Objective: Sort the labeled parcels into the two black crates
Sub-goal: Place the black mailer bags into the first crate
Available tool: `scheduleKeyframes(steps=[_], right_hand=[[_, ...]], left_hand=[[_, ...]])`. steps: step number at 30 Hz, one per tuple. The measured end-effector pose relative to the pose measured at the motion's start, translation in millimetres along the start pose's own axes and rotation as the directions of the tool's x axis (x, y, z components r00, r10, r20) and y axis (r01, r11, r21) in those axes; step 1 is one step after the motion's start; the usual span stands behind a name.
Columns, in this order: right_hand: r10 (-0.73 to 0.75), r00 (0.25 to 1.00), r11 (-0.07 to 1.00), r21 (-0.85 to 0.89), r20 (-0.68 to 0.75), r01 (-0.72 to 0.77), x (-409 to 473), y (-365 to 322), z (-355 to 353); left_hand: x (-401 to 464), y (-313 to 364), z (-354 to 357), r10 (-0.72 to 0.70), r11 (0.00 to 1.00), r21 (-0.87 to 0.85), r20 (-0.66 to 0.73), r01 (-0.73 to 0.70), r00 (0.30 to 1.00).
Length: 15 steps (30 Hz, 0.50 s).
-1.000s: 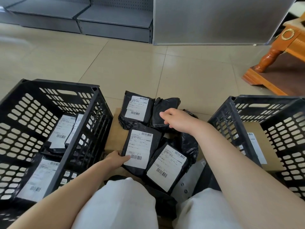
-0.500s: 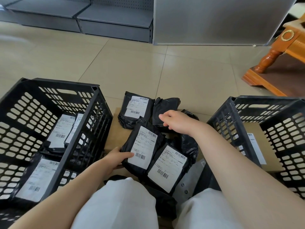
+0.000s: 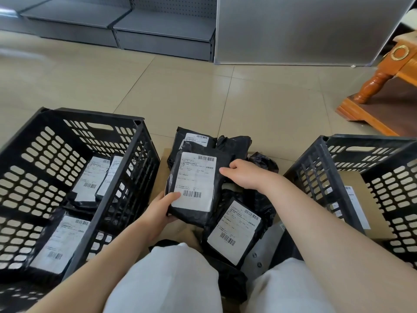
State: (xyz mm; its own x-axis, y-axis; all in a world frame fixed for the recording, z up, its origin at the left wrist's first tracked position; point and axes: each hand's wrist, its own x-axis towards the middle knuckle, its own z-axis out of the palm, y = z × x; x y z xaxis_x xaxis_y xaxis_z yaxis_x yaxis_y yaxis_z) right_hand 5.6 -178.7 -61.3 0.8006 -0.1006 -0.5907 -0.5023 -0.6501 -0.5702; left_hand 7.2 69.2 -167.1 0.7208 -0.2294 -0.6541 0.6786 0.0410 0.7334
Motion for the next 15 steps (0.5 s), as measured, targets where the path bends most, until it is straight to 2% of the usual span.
scheduleKeyframes(steps=[4,6,9,15], right_hand=[[0.082,0.987,0.986,0.131,0.138,-0.1,-1.7,-1.3,6.0],[0.074,0.983,0.976,0.19,0.171,-0.106,2.2,-0.8,10.4],[0.024,0.988,0.917,0.391,0.155,-0.084,7.7,-2.8,17.9],[-0.071,0.995,0.758,0.652,0.07,0.008,5.7,-28.8,21.4]], left_hand=[[-2.0,10.9,6.7,0.057,0.992,-0.113,0.083,-0.047,0.995],[-4.3,14.1,9.3,0.074,0.988,-0.142,0.119,-0.057,0.99],[-8.5,19.6,8.3,0.11,0.984,-0.155,0.142,-0.088,0.984],[-15.8,30.1,1.1,0.183,0.957,-0.231,0.012,-0.176,0.983]])
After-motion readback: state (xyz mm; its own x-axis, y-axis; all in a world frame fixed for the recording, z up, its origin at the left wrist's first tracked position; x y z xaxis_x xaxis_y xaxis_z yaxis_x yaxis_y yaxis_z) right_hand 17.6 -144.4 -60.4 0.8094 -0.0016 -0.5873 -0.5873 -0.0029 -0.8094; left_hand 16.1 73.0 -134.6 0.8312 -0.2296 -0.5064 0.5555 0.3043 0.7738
